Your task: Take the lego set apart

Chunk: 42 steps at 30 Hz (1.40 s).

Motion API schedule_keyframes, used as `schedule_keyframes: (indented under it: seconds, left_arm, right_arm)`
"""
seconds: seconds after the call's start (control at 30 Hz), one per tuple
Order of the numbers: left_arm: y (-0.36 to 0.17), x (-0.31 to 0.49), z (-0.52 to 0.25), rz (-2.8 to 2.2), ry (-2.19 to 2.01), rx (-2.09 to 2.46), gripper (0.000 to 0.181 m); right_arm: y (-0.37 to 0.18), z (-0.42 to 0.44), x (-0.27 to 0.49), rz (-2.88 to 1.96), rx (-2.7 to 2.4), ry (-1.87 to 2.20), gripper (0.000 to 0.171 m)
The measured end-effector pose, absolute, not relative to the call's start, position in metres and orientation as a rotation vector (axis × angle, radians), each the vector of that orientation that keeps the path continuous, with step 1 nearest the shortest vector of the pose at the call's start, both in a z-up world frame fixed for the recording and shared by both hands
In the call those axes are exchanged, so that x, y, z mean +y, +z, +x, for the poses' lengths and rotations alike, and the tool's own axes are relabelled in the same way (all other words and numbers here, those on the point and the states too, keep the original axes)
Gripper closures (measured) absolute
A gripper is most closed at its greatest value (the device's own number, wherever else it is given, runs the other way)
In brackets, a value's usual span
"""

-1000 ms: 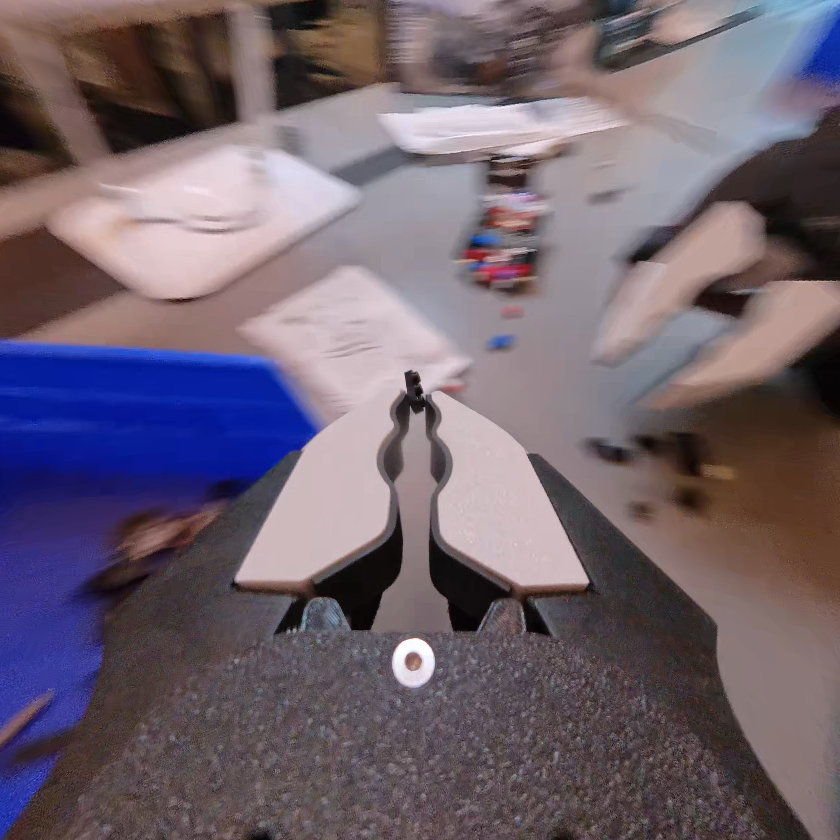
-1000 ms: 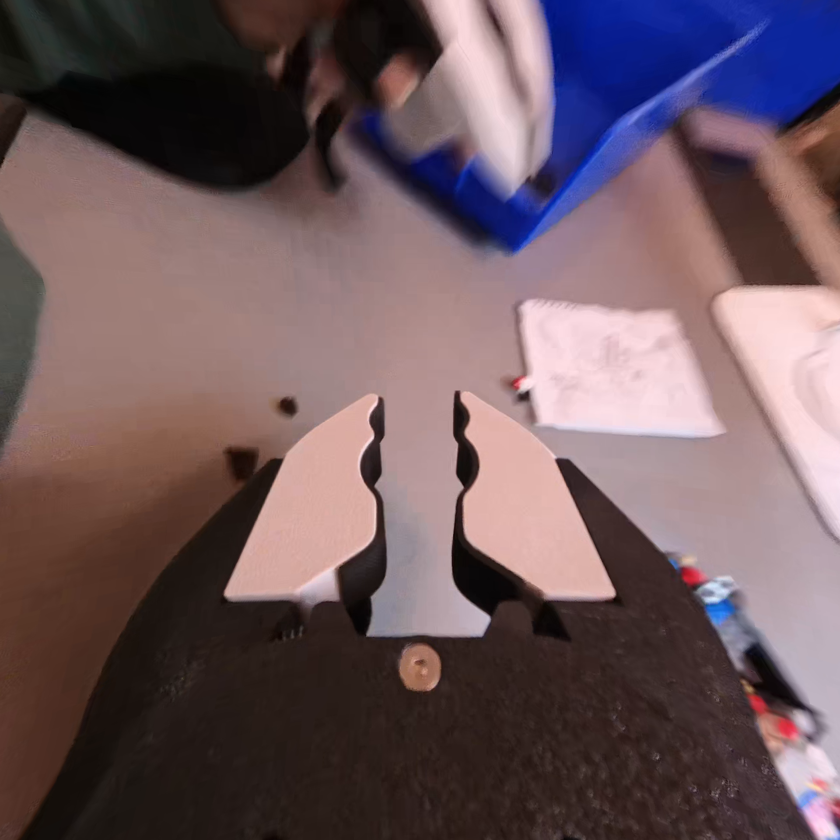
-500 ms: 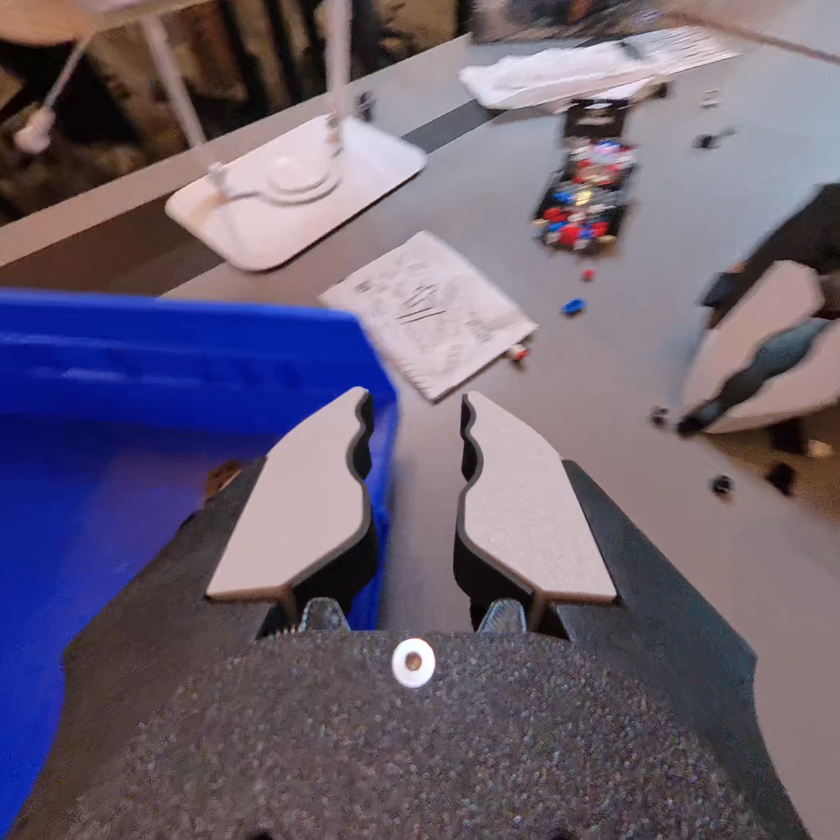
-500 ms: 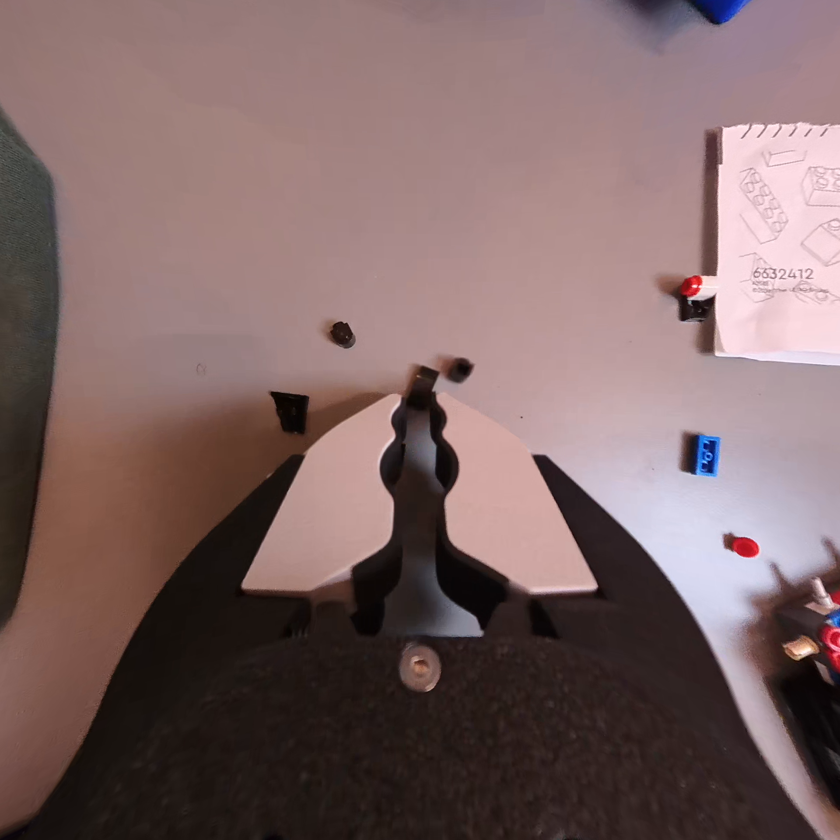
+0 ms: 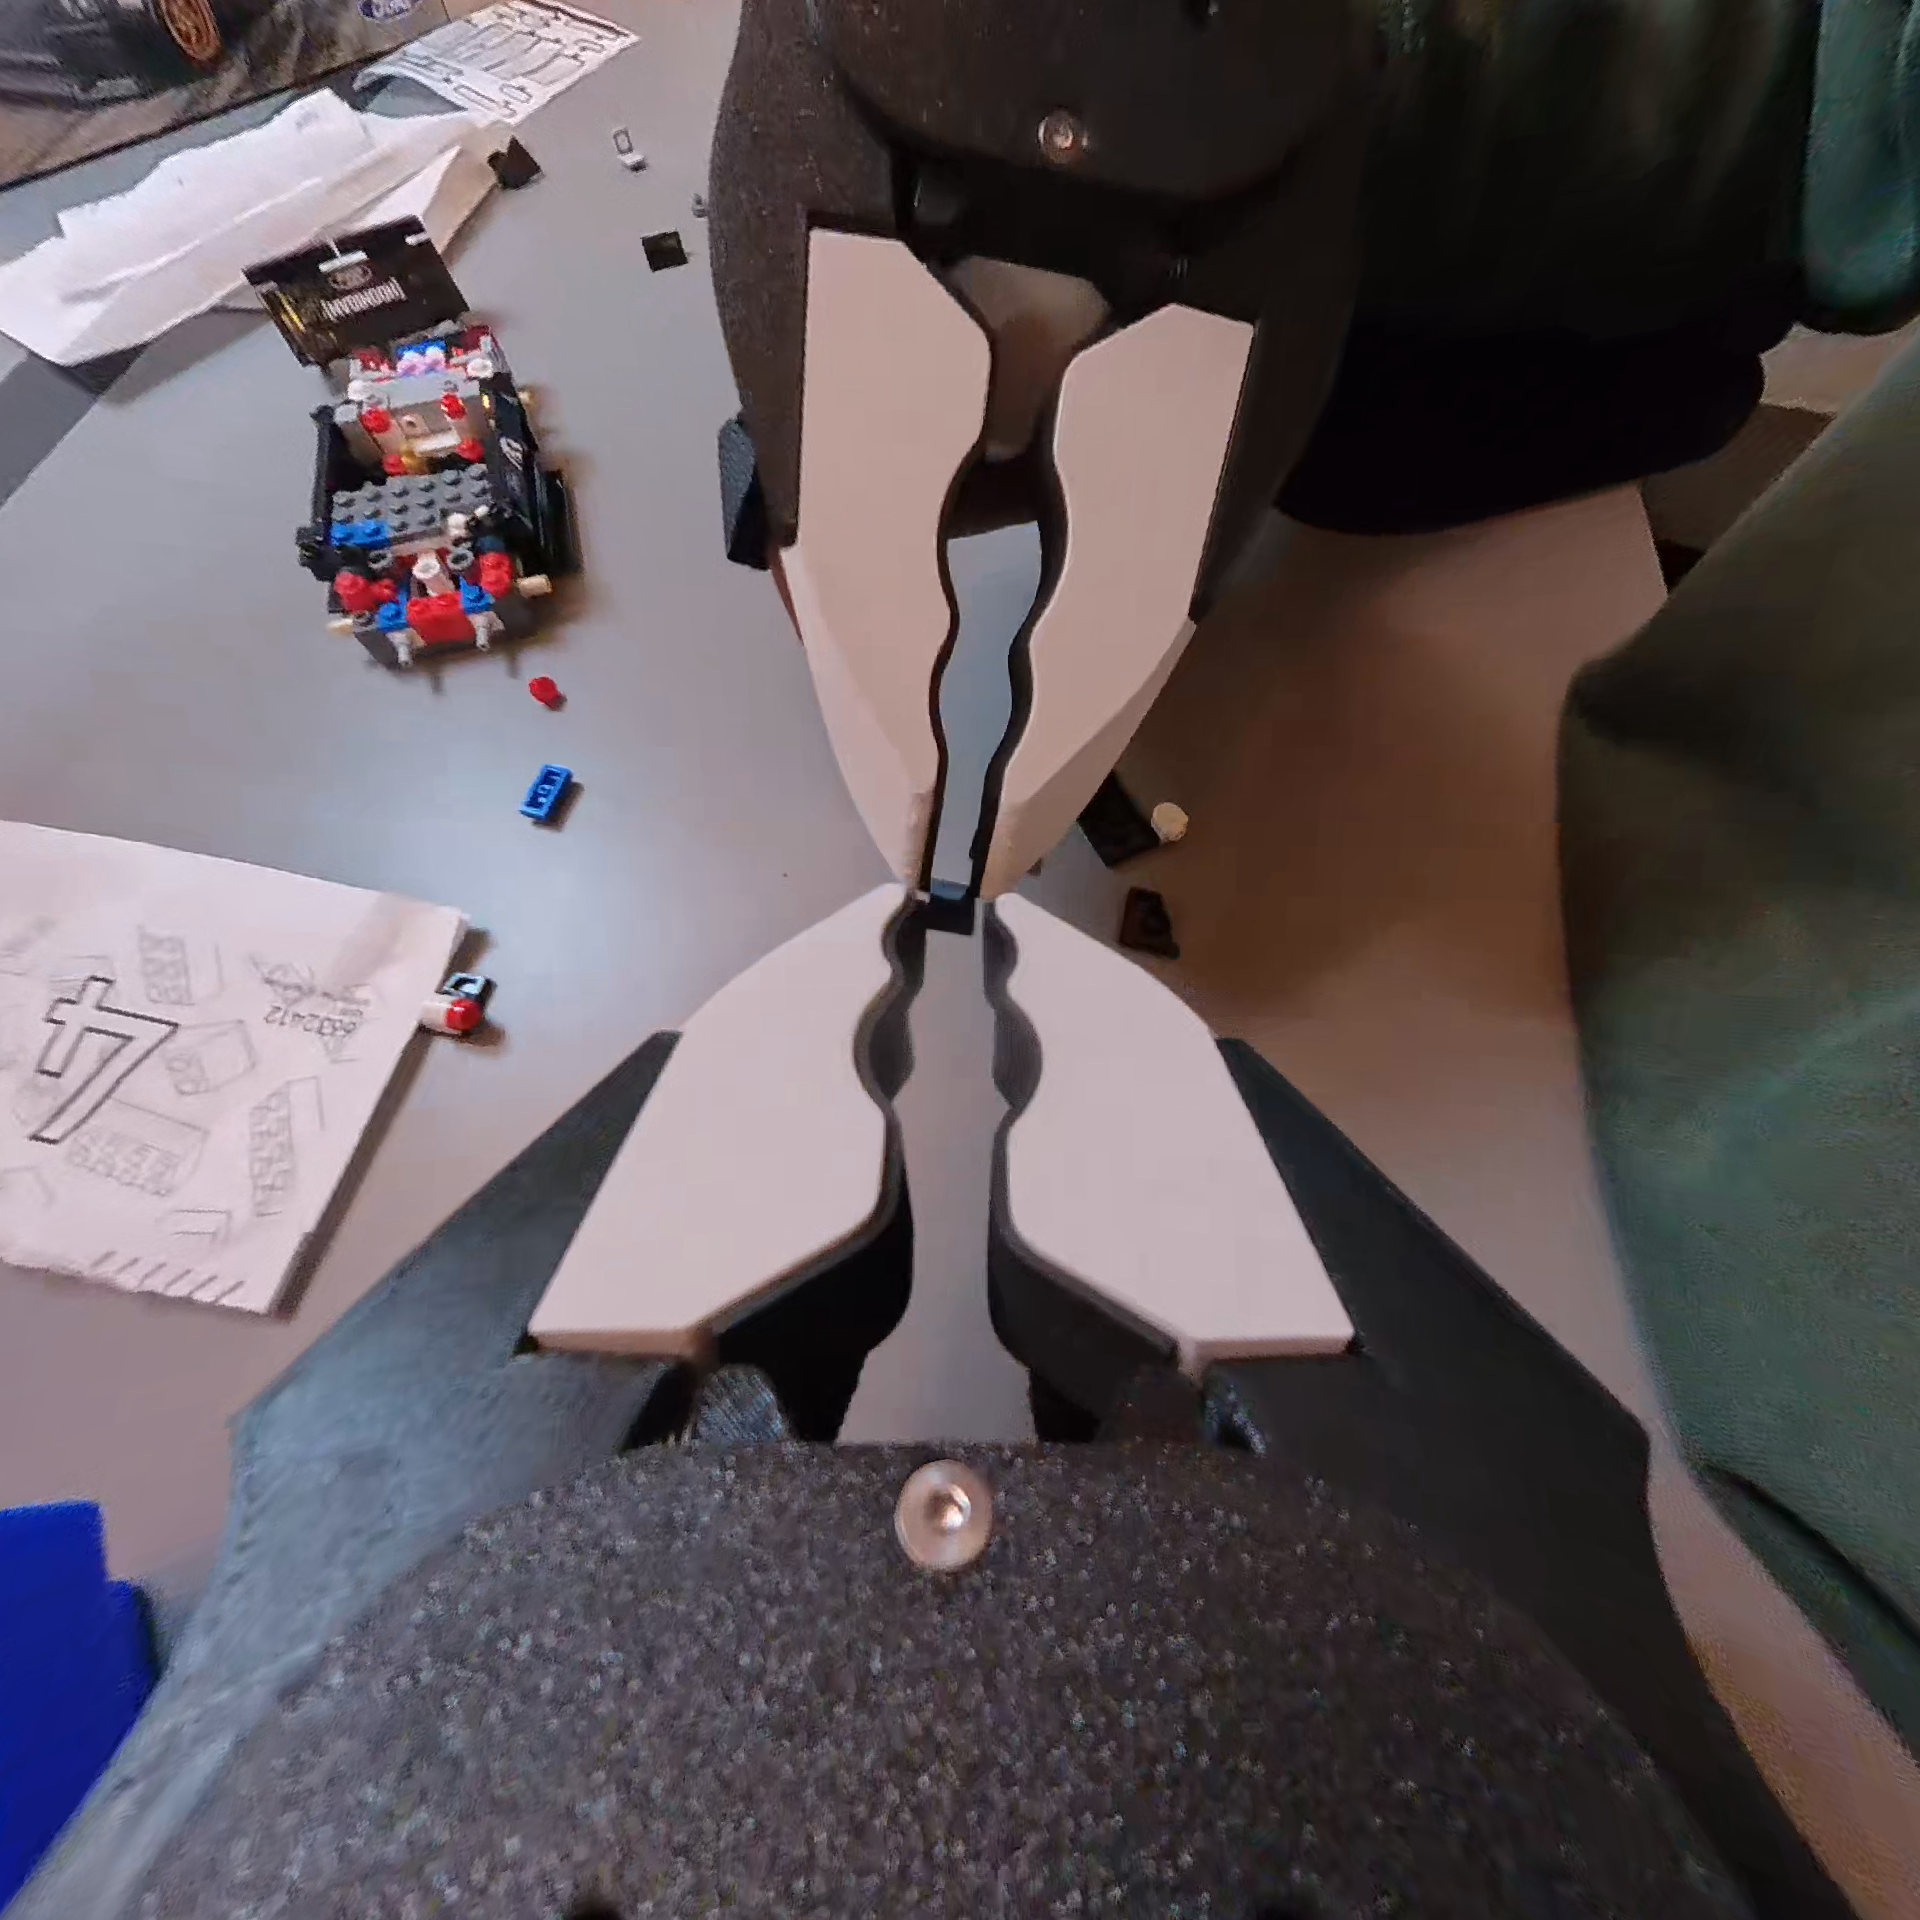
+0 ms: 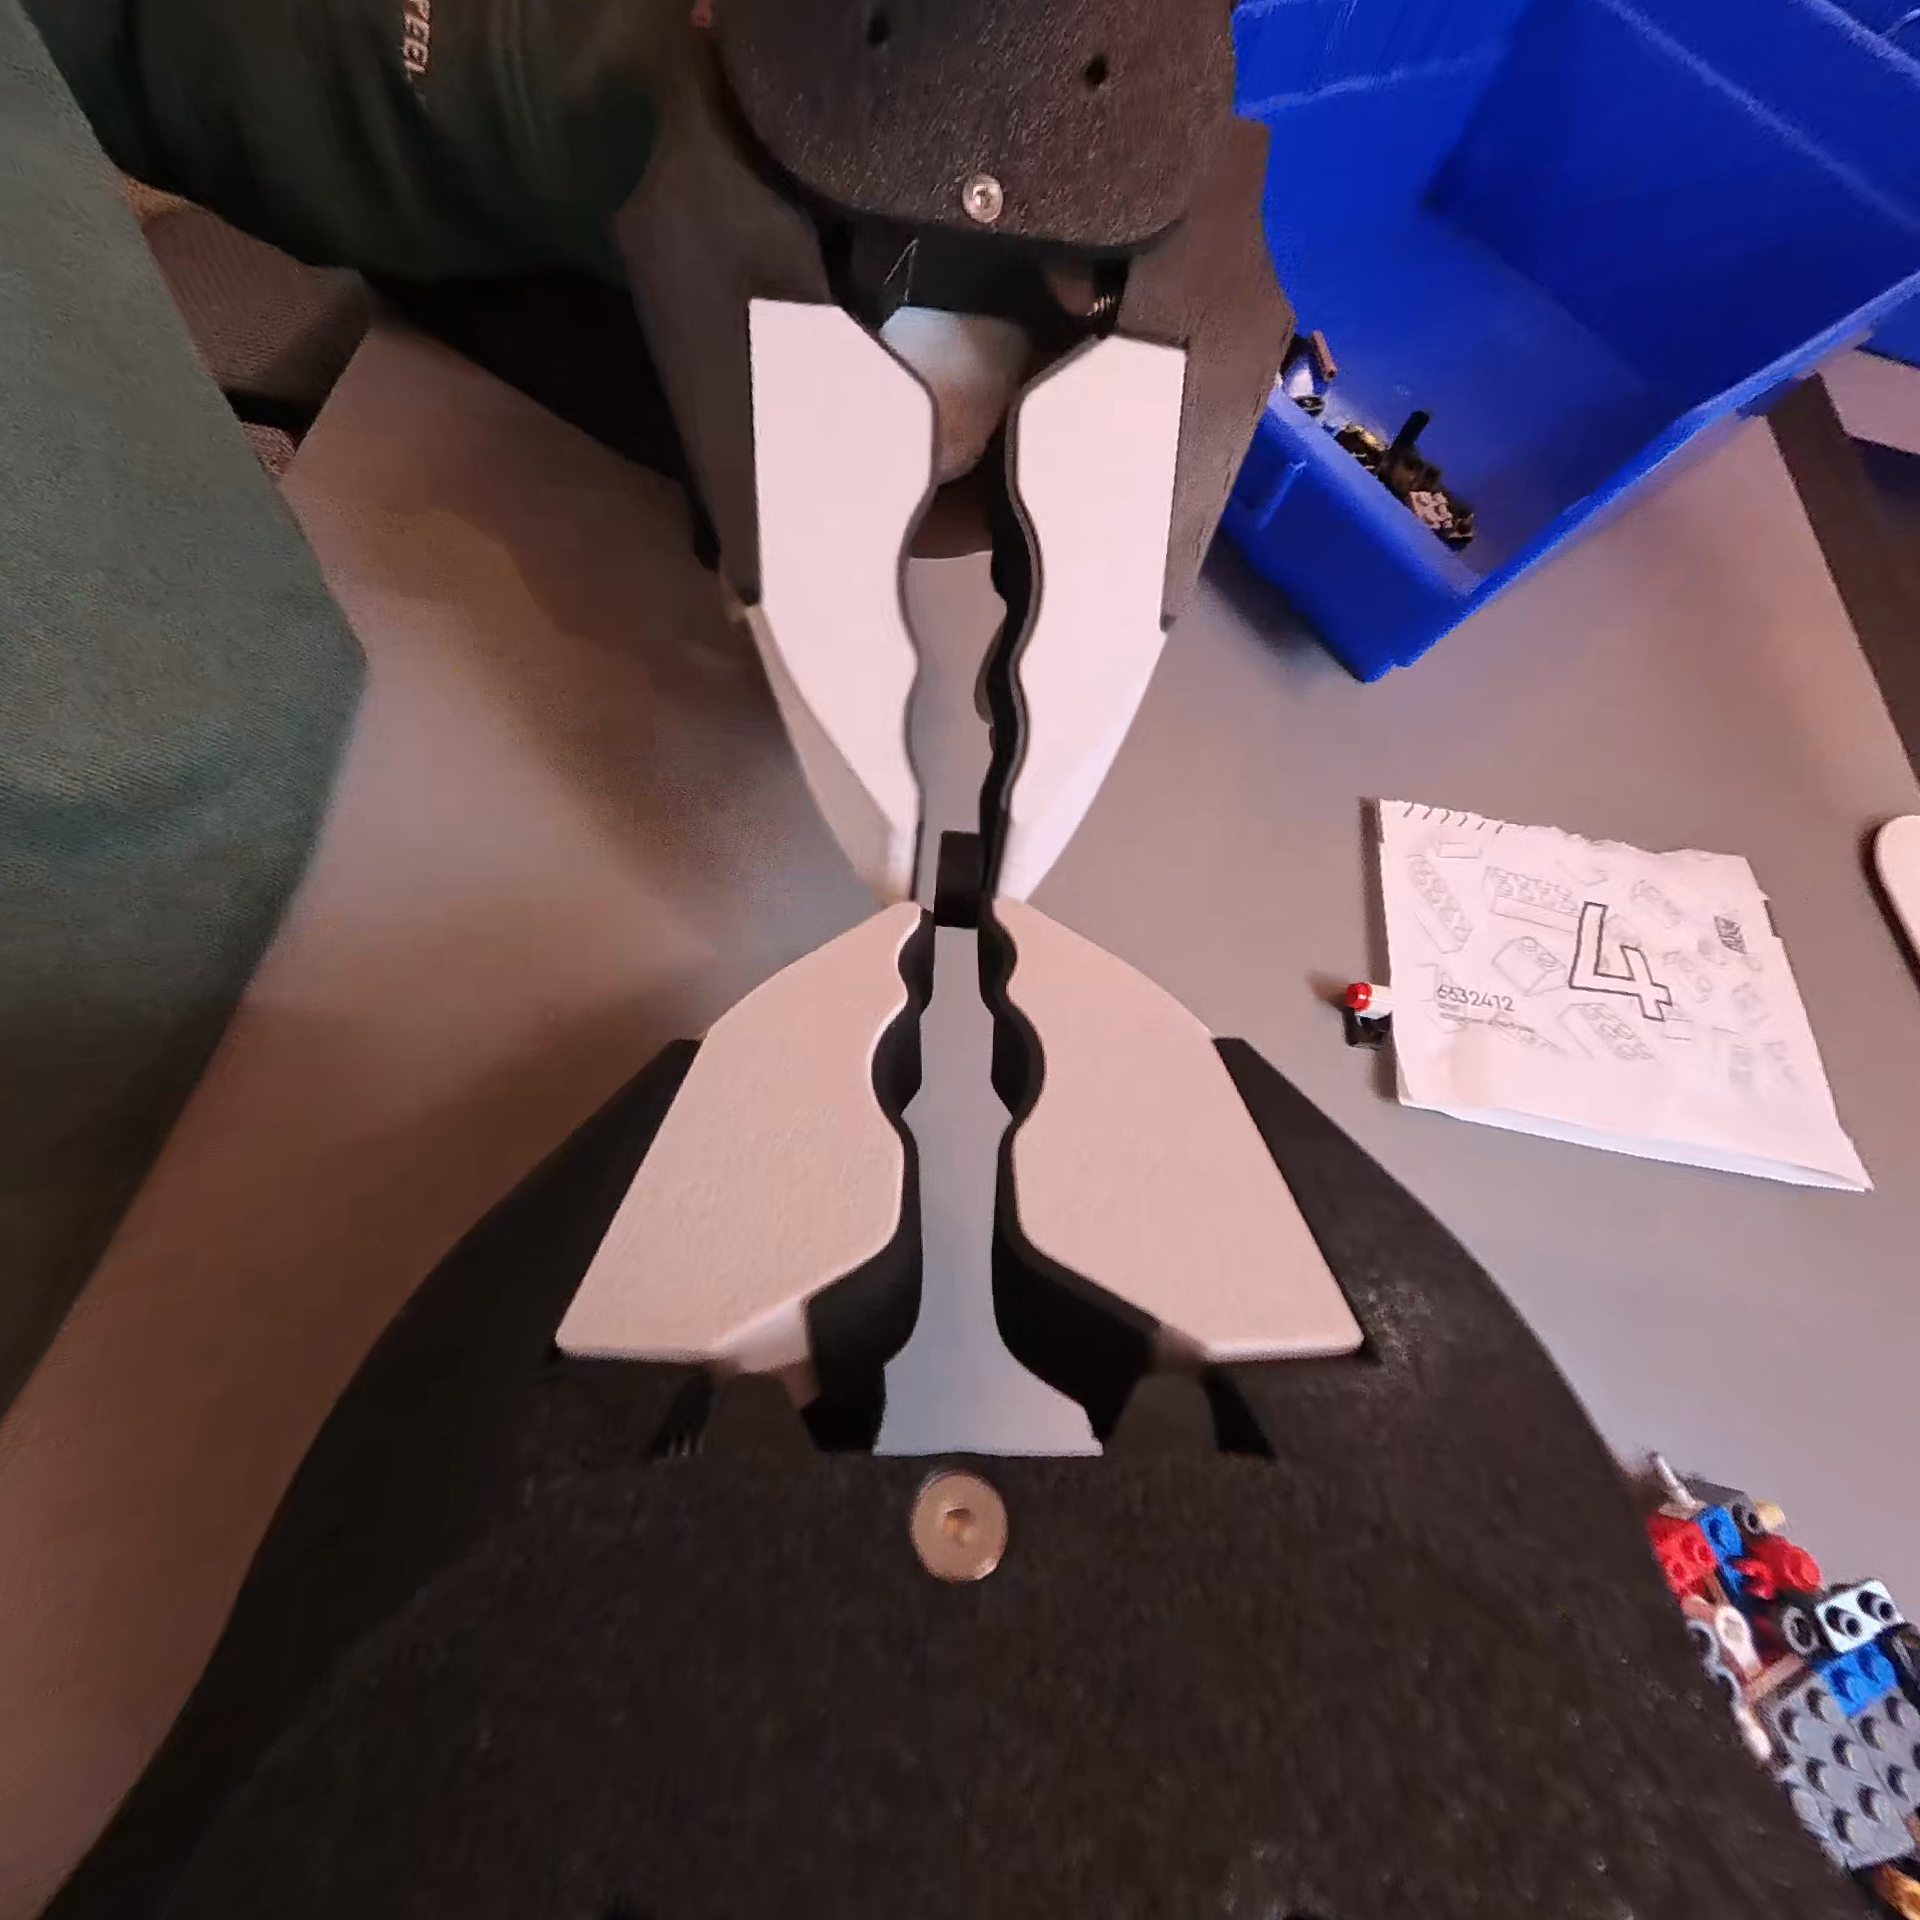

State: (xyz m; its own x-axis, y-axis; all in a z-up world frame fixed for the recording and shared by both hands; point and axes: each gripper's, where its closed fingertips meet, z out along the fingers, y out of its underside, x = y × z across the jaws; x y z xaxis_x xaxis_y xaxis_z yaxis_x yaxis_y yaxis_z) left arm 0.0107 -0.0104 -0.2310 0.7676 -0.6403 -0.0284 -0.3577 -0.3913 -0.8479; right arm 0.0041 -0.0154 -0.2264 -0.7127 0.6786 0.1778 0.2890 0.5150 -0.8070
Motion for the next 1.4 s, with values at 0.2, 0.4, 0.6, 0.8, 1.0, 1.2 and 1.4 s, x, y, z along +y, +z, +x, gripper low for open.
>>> schedule_keyframes:
  seconds: [0.2,0.4,0.6,0.8,1.0,1.2,1.4]
  left_arm:
    - [-0.212,-0.005,-0.030,-2.014,-0.244,0.592,0.173]
    - [-0.217,-0.017,-0.169,-2.207,0.190,-0.080,0.155]
    - [-0.227,-0.025,-0.178,-2.270,0.157,-0.153,0.113]
    - [-0.220,-0.016,-0.136,-2.214,0.010,0.067,0.138]
    - [-0.217,-0.019,-0.039,-2.115,-0.461,0.444,0.154]
    - [-0.198,-0.012,-0.002,-1.981,-0.951,0.255,0.156]
    - [-0.177,-0.011,-0.002,-1.806,-1.320,0.045,0.171]
  right_arm:
    - [-0.234,-0.003,0.001,-0.877,-2.253,1.027,0.156]
    - [-0.278,-0.005,0.012,-1.052,-2.386,0.879,0.144]
    - [-0.283,-0.012,0.014,-1.092,-2.373,0.852,0.161]
    - [-0.264,-0.017,0.009,-1.039,-2.280,0.957,0.161]
    - [-0.218,-0.021,-0.008,-0.853,-2.084,1.140,0.162]
    - [-0.195,-0.020,-0.016,-0.691,-1.978,1.057,0.162]
    - [-0.178,-0.014,-0.020,-0.576,-1.914,1.044,0.162]
